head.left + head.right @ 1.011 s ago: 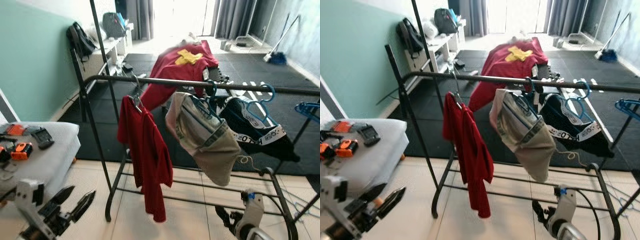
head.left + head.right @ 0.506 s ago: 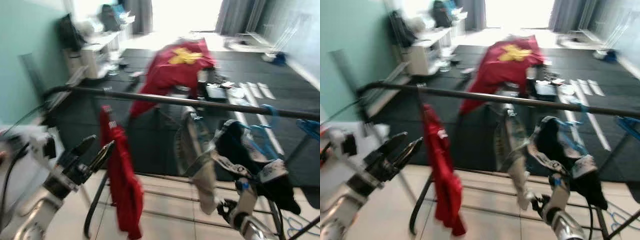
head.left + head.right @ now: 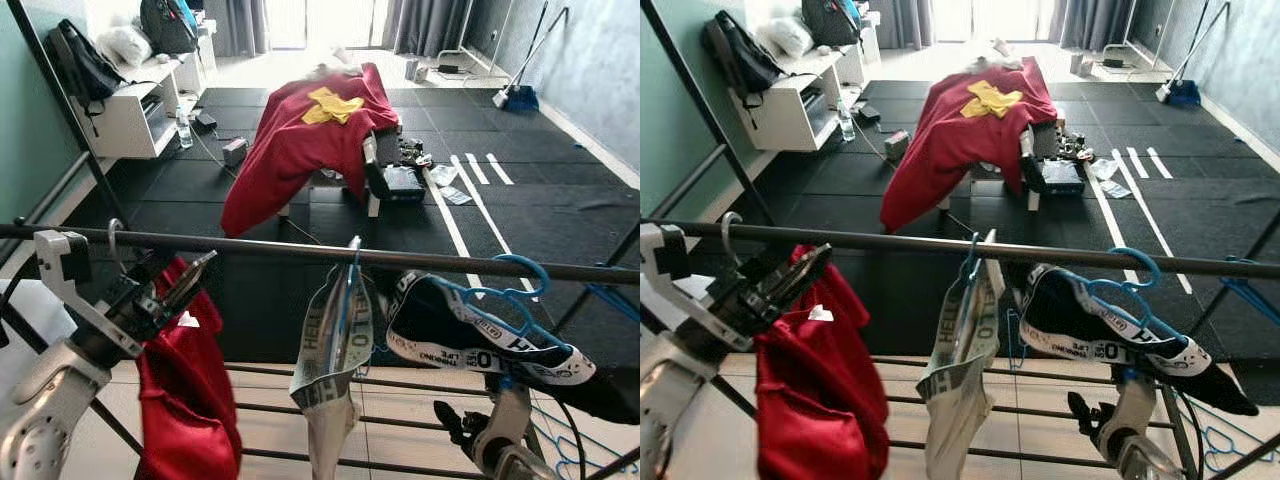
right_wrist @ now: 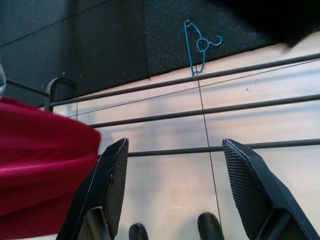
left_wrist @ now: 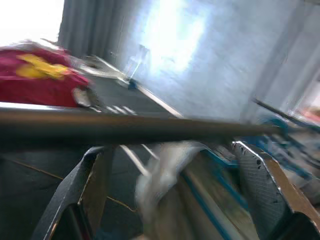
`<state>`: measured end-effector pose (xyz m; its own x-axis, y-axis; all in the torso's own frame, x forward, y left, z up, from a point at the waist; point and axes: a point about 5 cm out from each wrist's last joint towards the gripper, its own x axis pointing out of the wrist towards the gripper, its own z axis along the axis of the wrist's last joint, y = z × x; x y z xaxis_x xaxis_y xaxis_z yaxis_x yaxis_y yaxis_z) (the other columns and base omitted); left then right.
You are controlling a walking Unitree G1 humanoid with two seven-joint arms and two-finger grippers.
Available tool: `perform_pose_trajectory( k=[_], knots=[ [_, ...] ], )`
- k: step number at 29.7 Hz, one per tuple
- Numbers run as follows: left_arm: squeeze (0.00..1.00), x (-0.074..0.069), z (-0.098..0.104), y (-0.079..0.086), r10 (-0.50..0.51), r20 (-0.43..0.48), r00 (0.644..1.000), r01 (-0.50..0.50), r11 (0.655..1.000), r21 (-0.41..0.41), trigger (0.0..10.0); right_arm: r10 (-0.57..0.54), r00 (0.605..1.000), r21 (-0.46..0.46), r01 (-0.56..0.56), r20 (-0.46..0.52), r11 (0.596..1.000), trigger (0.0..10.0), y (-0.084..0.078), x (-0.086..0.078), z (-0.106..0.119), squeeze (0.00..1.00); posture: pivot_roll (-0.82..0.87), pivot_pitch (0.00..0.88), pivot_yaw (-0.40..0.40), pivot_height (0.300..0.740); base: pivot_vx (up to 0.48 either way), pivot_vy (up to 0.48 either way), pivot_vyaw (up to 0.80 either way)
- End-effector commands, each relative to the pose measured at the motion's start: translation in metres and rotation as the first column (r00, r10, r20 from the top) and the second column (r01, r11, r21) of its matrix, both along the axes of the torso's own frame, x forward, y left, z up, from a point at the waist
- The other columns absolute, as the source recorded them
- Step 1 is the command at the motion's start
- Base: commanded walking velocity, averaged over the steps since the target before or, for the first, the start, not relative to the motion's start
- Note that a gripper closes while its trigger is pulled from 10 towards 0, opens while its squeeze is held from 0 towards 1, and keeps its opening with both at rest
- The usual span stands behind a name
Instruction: Hang hanger
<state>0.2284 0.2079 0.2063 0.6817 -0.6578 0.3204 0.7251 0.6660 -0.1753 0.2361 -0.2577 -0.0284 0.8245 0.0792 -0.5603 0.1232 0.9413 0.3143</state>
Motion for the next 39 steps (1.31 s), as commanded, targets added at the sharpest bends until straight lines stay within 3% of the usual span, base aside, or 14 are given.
perform_pose_trajectory(
  k=[1, 2, 3, 4, 5, 11, 14, 30, 33, 36, 39],
  knots=[
    [0.00, -0.019, 0.009, -0.020, -0.239, 0.019, 0.971, 0.239, 0.971, 0.020, 10.0, -0.002, 1.000, 0.006, 0.002, -0.021, 1.000, 10.0, 0.000, -0.005, -0.004, 0.00, -0.06, 0.000, -0.010, 0.740, 0.000, 0.000, 0.00],
    [0.00, -0.019, 0.009, -0.020, -0.239, 0.019, 0.971, 0.239, 0.971, 0.020, 10.0, -0.002, 1.000, 0.006, 0.002, -0.021, 1.000, 10.0, 0.000, -0.005, -0.004, 0.00, -0.06, 0.000, -0.010, 0.740, 0.000, 0.000, 0.00],
    [0.00, -0.027, 0.013, -0.029, -0.337, 0.016, 0.941, 0.336, 0.941, 0.039, 10.0, -0.003, 1.000, 0.007, 0.003, -0.021, 1.000, 10.0, 0.000, -0.005, -0.004, 0.00, -0.06, 0.000, -0.008, 0.740, 0.000, 0.000, 0.00],
    [0.00, -0.027, 0.013, -0.029, -0.337, 0.016, 0.941, 0.336, 0.941, 0.039, 10.0, -0.003, 1.000, 0.007, 0.003, -0.021, 1.000, 10.0, 0.000, -0.005, -0.004, 0.00, -0.06, 0.000, -0.008, 0.740, 0.000, 0.000, 0.00],
    [0.00, -0.029, 0.015, -0.039, -0.403, -0.001, 0.915, 0.402, 0.912, 0.084, 10.0, -0.004, 1.000, 0.008, 0.004, -0.022, 1.000, 10.0, 0.001, -0.005, -0.004, 0.00, -0.06, 0.000, -0.007, 0.740, 0.000, 0.000, 0.00],
    [0.00, -0.021, 0.015, -0.040, -0.390, -0.022, 0.921, 0.389, 0.913, 0.121, 10.0, -0.002, 1.000, 0.010, 0.002, -0.024, 1.000, 10.0, 0.002, -0.005, -0.004, 0.00, -0.07, 0.000, -0.004, 0.740, 0.000, 0.000, 0.00],
    [0.00, -0.008, 0.013, -0.034, -0.295, -0.046, 0.954, 0.299, 0.946, 0.122, 10.0, -0.003, 1.000, 0.012, 0.003, -0.024, 1.000, 10.0, 0.002, -0.004, -0.004, 0.00, -0.07, 0.000, -0.001, 0.740, 0.000, -0.115, 0.00],
    [0.00, -0.006, 0.008, -0.025, -0.275, -0.117, 0.954, 0.293, 0.939, 0.179, 10.0, -0.001, 1.000, 0.012, 0.001, -0.026, 1.000, 10.0, 0.004, -0.003, -0.004, 0.00, -0.07, 0.000, -0.001, 0.740, 0.000, -0.472, 0.00],
    [0.00, 0.003, 0.007, -0.022, -0.186, -0.150, 0.971, 0.218, 0.947, 0.234, 10.0, -0.001, 1.000, 0.012, 0.001, -0.025, 1.000, 10.0, 0.004, -0.003, -0.004, 0.00, -0.07, 0.000, 0.002, 0.740, 0.000, 0.000, 0.00],
    [0.00, 0.019, -0.002, -0.008, 0.048, -0.225, 0.973, 0.040, 0.928, 0.371, 10.0, -0.002, 1.000, 0.013, 0.003, -0.024, 1.000, 10.0, 0.004, -0.003, -0.004, 0.00, -0.07, 0.000, 0.008, 0.740, 0.000, 0.000, 0.00],
    [0.00, 0.022, -0.006, -0.003, 0.110, -0.251, 0.962, 0.000, 0.916, 0.401, 10.0, -0.003, 1.000, 0.013, 0.003, -0.024, 1.000, 10.0, 0.004, -0.003, -0.004, 0.00, -0.07, 0.000, 0.009, 0.740, 0.000, 0.000, 0.00]
  ],
)
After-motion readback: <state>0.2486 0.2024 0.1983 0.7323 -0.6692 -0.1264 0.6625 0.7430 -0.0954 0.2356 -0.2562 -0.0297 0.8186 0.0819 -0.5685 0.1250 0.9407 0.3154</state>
